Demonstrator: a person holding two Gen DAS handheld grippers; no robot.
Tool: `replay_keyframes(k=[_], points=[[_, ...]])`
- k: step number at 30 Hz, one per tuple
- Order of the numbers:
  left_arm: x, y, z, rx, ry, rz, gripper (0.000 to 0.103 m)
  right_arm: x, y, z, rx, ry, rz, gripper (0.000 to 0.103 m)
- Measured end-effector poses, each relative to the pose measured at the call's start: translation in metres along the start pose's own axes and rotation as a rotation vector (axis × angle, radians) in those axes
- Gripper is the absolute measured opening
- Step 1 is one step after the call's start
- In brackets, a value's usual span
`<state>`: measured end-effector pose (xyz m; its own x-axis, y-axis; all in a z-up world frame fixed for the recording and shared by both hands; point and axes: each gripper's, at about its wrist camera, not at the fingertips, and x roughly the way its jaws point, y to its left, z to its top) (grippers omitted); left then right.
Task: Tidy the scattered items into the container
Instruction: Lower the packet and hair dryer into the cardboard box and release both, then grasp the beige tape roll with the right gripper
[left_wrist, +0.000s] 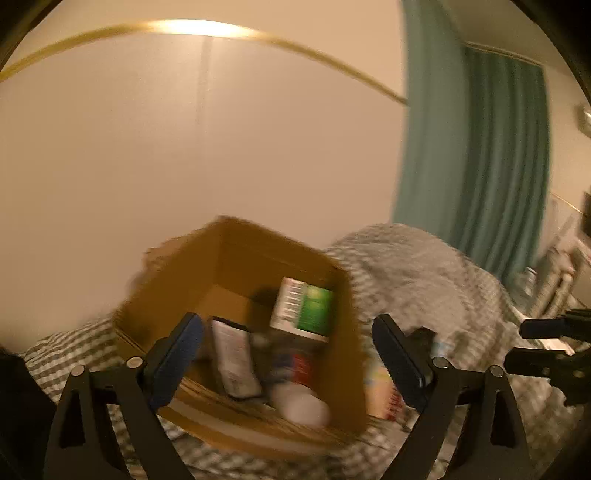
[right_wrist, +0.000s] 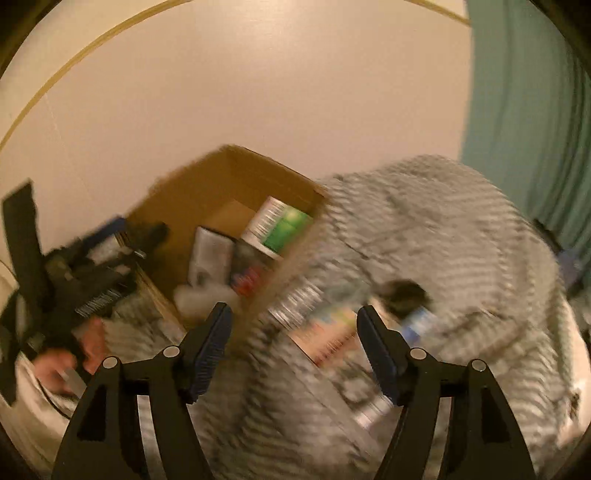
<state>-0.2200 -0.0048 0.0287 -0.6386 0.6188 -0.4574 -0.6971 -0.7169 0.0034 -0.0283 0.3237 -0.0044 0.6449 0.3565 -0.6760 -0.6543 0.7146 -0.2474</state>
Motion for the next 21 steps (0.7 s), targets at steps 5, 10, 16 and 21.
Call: replay_keyframes(k=[5,10,16,21], points=[[-0.019,-0.06,-0.025,0.047,0.022,-0.114,0.103,-0.02,-0.047,-0.051,0.091,0.085,-0.105,0.071],[-0.017,-0.104,-0.06,0.125,0.007,-0.159,0.103,-0.022,-0.081,-0.089,0.184,0.117,-0.123,0.071],[0.026,-0.109,-0.113,0.186,0.079,-0.109,0.103,0.003,-0.096,-0.103,0.25,0.153,-0.087,0.071],[0.073,-0.096,-0.143,0.161,0.195,-0.067,0.103,0.027,-0.101,-0.094,0.238,0.189,-0.086,0.071]])
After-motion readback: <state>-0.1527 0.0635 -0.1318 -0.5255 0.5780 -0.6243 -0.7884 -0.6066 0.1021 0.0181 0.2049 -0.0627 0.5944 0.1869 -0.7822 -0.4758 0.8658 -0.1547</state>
